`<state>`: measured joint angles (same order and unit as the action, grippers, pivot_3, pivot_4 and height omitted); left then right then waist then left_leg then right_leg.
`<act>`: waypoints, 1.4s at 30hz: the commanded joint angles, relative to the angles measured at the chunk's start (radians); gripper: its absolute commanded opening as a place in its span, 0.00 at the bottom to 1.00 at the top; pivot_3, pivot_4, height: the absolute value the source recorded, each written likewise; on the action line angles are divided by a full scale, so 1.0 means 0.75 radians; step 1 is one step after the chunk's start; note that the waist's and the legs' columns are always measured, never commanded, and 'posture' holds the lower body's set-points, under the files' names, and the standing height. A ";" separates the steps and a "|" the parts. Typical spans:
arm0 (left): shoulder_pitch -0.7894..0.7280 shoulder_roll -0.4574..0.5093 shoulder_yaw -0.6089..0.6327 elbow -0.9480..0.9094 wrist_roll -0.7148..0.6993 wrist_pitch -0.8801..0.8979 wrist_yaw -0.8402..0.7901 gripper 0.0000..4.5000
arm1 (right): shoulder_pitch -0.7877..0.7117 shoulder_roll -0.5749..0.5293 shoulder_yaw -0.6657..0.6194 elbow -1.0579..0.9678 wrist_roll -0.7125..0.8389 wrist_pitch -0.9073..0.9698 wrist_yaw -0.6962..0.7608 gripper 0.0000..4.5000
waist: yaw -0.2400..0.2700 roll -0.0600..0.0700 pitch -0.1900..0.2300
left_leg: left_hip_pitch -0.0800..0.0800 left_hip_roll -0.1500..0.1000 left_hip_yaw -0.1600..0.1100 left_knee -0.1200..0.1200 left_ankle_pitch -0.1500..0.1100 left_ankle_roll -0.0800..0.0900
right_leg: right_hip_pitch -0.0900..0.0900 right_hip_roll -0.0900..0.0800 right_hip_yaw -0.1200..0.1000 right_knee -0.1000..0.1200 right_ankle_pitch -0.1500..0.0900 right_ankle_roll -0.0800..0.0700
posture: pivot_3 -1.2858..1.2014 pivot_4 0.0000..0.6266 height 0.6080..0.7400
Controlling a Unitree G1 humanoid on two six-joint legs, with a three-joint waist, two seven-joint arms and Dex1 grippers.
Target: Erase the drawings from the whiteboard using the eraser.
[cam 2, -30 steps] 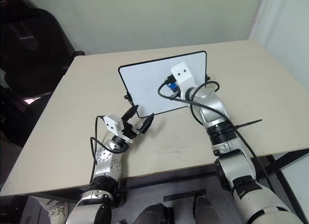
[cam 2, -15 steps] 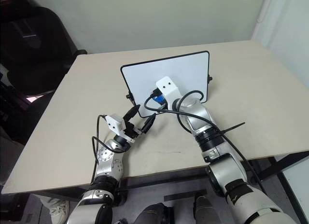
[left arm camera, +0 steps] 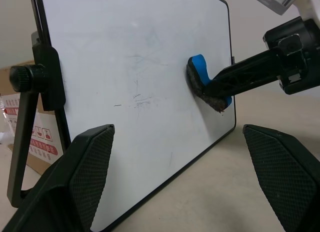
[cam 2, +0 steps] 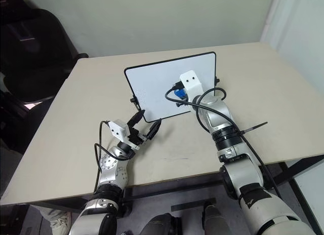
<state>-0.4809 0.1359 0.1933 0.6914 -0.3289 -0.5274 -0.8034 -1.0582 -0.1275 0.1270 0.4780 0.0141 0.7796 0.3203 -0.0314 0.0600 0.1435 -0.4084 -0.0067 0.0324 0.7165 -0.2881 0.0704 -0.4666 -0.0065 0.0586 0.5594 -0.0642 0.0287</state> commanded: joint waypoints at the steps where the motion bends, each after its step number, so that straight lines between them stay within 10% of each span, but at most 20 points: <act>1: 0.024 -0.022 -0.005 0.034 -0.011 -0.020 -0.006 1.00 | -0.004 -0.073 -0.051 -0.051 -0.052 0.030 -0.094 0.08 | 0.001 0.000 0.000 | 0.000 0.000 0.000 0.001 0.000 0.000 | 0.000 0.000 0.000 0.000 0.000 0.000 | 0.52 0.24 0.90; 26: -0.003 -0.033 -0.015 0.089 -0.011 -0.016 -0.025 1.00 | 0.530 -0.534 -0.194 -0.957 0.243 0.933 0.110 0.08 | 0.017 0.002 -0.001 | 0.004 0.000 0.001 -0.002 0.002 0.000 | 0.005 0.001 0.000 0.000 -0.003 0.006 | 0.52 0.24 0.90; 36: -0.046 -0.040 -0.012 0.145 -0.004 -0.026 -0.033 1.00 | 0.675 -0.499 -0.342 -1.096 0.301 0.653 0.123 0.78 | 0.035 0.003 -0.002 | 0.007 0.000 0.000 -0.002 0.002 0.002 | 0.010 0.000 0.001 -0.002 -0.005 0.010 | 0.52 0.24 0.90; 42: -0.061 -0.053 -0.024 0.161 -0.002 -0.012 -0.055 1.00 | 0.921 -0.287 -0.595 -1.277 0.487 0.225 0.181 0.78 | 0.038 0.004 -0.002 | 0.007 0.000 -0.002 -0.002 0.002 0.002 | 0.011 0.001 0.001 -0.002 -0.005 0.010 | 0.52 0.24 0.90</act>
<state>-0.5370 0.1162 0.1808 0.7868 -0.3245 -0.5259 -0.8339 -0.3609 -0.3593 -0.2674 -0.4215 0.3241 1.0160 0.4418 -0.0027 0.0628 0.1419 -0.4034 -0.0072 0.0314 0.7148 -0.2868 0.0722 -0.4582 -0.0058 0.0602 0.5576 -0.0682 0.0360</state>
